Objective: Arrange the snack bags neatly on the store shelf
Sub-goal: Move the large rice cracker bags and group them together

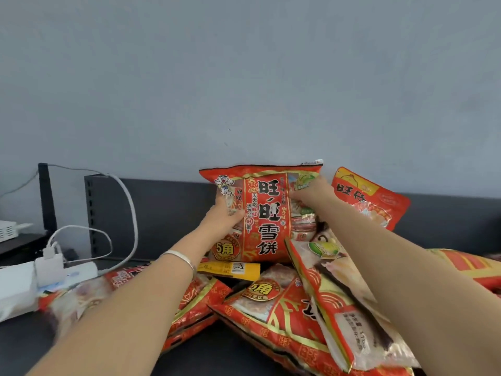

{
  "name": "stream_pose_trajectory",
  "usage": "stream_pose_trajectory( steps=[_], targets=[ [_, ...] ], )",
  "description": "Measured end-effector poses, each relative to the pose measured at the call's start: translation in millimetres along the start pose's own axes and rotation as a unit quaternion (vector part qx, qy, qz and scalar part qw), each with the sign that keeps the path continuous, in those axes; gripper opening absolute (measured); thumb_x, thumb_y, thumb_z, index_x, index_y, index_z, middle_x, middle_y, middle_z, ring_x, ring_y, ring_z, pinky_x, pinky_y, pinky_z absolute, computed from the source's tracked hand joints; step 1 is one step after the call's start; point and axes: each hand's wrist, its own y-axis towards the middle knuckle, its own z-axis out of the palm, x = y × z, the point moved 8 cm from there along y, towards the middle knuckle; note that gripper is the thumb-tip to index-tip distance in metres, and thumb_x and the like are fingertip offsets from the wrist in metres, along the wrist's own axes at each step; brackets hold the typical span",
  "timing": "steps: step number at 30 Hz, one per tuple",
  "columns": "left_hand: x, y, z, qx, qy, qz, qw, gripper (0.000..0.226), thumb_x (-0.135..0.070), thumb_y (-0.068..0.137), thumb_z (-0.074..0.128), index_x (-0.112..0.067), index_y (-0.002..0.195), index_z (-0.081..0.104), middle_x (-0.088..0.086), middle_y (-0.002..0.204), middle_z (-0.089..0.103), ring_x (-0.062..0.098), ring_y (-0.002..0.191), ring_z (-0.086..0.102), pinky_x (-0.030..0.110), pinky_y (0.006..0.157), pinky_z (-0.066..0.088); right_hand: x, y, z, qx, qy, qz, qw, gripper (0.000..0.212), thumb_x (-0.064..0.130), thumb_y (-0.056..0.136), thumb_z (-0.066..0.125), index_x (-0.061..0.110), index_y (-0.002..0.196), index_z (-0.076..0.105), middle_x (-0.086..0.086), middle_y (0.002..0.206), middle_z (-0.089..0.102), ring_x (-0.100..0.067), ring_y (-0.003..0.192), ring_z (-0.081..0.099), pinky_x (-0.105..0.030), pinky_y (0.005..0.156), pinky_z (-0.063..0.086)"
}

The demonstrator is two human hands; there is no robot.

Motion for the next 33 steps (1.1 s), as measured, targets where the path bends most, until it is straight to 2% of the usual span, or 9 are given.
stream_pose_trajectory(
  steps=[8, 12, 14, 17, 19, 21, 25, 30, 33],
  targets=[
    [20.3, 4.4, 12.6, 0.022, 0.121, -0.032, 0.992, 0.069, -0.028, 0.098, 0.044, -0.019, 0.149, -0.001, 0.013, 0.139, 0.047, 0.029, 0.118, 0.054, 0.038, 0.097, 0.042, -22.7, -3.9, 6.0, 0.031, -0.086, 0.026, 0.995, 0.093, 0.034, 0.085, 0.071, -0.001, 0.147, 0.012, -0.022, 0.139, 0.044, -0.037, 0.123, 0.051, -0.047, 0.096, 0.05],
    [13.3, 1.0, -1.7, 0.056, 0.138, -0.029, 0.988, 0.066, -0.028, 0.096, 0.05, -0.019, 0.149, 0.011, 0.008, 0.143, 0.045, 0.027, 0.126, 0.048, 0.036, 0.101, 0.038, -10.2, -10.6, -0.3, -0.012, -0.102, 0.001, 0.995, 0.098, 0.035, 0.085, 0.07, 0.005, 0.151, 0.004, -0.022, 0.15, 0.027, -0.041, 0.13, 0.042, -0.049, 0.103, 0.044],
    [15.6, -4.3, -17.3, 0.052, 0.163, -0.024, 0.985, 0.071, -0.032, 0.094, 0.054, -0.017, 0.15, 0.013, 0.007, 0.148, 0.038, 0.026, 0.133, 0.04, 0.036, 0.106, 0.033, 6.3, -22.9, -5.3, -0.091, -0.165, -0.059, 0.98, 0.087, 0.037, 0.086, 0.068, 0.012, 0.15, 0.015, -0.019, 0.151, 0.022, -0.043, 0.133, 0.035, -0.052, 0.102, 0.042],
    [30.1, -13.9, -37.8, 0.053, 0.202, -0.034, 0.977, 0.066, -0.035, 0.093, 0.054, -0.014, 0.148, 0.024, 0.007, 0.151, 0.033, 0.023, 0.136, 0.036, 0.035, 0.107, 0.031, 51.4, -52.6, 1.0, -0.191, -0.252, -0.233, 0.92, 0.046, 0.027, 0.088, 0.062, 0.013, 0.128, 0.044, -0.014, 0.129, 0.045, -0.036, 0.118, 0.045, -0.043, 0.09, 0.045],
    [40.5, -20.0, -47.4, 0.066, 0.229, -0.043, 0.97, 0.055, -0.034, 0.094, 0.052, -0.013, 0.143, 0.036, 0.007, 0.146, 0.041, 0.021, 0.132, 0.04, 0.033, 0.105, 0.034, 78.1, -71.2, 27.9, -0.119, -0.261, -0.345, 0.894, 0.029, 0.026, 0.09, 0.059, 0.015, 0.117, 0.054, -0.008, 0.115, 0.055, -0.029, 0.108, 0.052, -0.039, 0.083, 0.048],
    [50.0, -25.8, -54.4, 0.085, 0.253, -0.054, 0.962, 0.048, -0.033, 0.095, 0.052, -0.014, 0.138, 0.043, 0.007, 0.14, 0.048, 0.02, 0.128, 0.044, 0.031, 0.103, 0.036, 92.5, -91.9, 67.5, 0.02, -0.28, -0.422, 0.862, 0.022, 0.026, 0.091, 0.057, 0.017, 0.111, 0.06, -0.004, 0.109, 0.061, -0.023, 0.102, 0.058, -0.037, 0.081, 0.052],
    [71.5, -37.8, -68.8, 0.117, 0.301, -0.085, 0.943, 0.043, -0.032, 0.096, 0.05, -0.016, 0.135, 0.047, 0.005, 0.137, 0.05, 0.021, 0.125, 0.047, 0.031, 0.102, 0.037, 96.0, -129.4, 137.0, 0.193, -0.398, -0.473, 0.762, 0.03, 0.031, 0.093, 0.054, 0.018, 0.12, 0.06, -0.002, 0.112, 0.062, -0.02, 0.104, 0.057, -0.034, 0.082, 0.05],
    [101.6, -50.0, -84.4, 0.117, 0.322, -0.104, 0.934, 0.043, -0.031, 0.096, 0.049, -0.015, 0.136, 0.047, 0.004, 0.139, 0.049, 0.021, 0.126, 0.047, 0.033, 0.105, 0.038, 89.2, -144.0, 188.9, 0.25, -0.497, -0.443, 0.703, 0.036, 0.034, 0.092, 0.057, 0.013, 0.122, 0.06, -0.006, 0.115, 0.065, -0.026, 0.107, 0.059, -0.038, 0.08, 0.053],
    [107.6, -54.6, -84.4, 0.104, 0.309, -0.091, 0.941, 0.04, -0.031, 0.097, 0.047, -0.015, 0.134, 0.049, 0.004, 0.137, 0.051, 0.021, 0.124, 0.048, 0.033, 0.103, 0.038, 87.7, -147.1, 203.0, 0.236, -0.522, -0.432, 0.696, 0.021, 0.038, 0.087, 0.06, 0.018, 0.082, 0.058, 0.003, 0.079, 0.059, -0.022, 0.083, 0.058, -0.03, 0.06, 0.044]
  ],
)
